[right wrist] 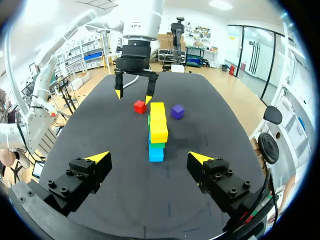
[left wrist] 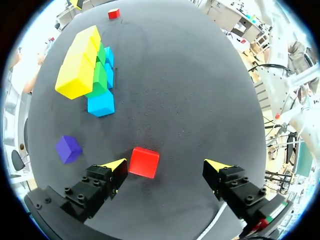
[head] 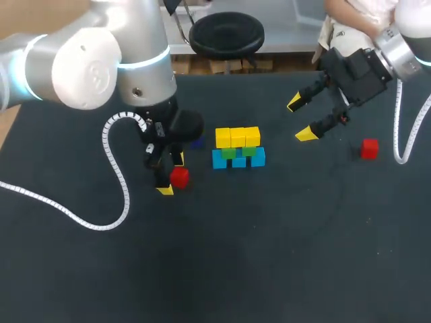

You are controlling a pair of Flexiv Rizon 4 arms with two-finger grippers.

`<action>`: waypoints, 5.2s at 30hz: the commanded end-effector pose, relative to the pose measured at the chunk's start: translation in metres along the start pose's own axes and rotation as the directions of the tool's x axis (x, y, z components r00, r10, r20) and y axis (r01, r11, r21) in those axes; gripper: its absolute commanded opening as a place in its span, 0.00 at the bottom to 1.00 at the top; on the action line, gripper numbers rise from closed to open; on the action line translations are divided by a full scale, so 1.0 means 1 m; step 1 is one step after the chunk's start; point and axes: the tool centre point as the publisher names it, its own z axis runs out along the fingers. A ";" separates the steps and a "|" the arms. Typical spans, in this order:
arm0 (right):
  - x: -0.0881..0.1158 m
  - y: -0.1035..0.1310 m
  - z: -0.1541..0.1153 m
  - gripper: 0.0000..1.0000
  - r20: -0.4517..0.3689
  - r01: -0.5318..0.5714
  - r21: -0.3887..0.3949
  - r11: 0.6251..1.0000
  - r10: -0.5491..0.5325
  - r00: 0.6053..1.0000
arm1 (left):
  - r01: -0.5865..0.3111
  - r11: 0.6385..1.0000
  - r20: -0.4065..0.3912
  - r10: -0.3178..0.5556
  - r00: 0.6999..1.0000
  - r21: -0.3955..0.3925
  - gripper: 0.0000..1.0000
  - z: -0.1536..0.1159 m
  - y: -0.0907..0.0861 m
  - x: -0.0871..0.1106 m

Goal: Place the blue cubes, place green cubes on the blue cubes, place the yellow cubes on the green cubes, then place the red cubes on the yellow cubes, and place purple cube on the red cubes.

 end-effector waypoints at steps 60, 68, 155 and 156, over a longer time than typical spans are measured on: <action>0.000 0.001 0.000 1.00 0.000 0.000 0.003 1.000 0.000 1.000 | 0.075 0.997 -0.015 -0.075 0.997 0.003 0.76 0.010 0.013 0.002; 0.000 0.001 0.000 1.00 0.000 0.000 0.003 1.000 0.000 1.000 | 0.077 0.997 -0.013 -0.077 0.997 0.004 0.67 0.011 0.013 0.002; 0.000 0.001 0.000 1.00 0.000 0.000 0.003 1.000 0.000 1.000 | 0.293 0.931 -0.033 -0.307 0.951 -0.215 0.00 -0.098 -0.005 -0.014; 0.000 0.001 0.000 1.00 0.000 0.000 0.003 1.000 0.000 1.000 | 0.293 0.931 -0.033 -0.307 0.951 -0.215 0.00 -0.098 -0.005 -0.014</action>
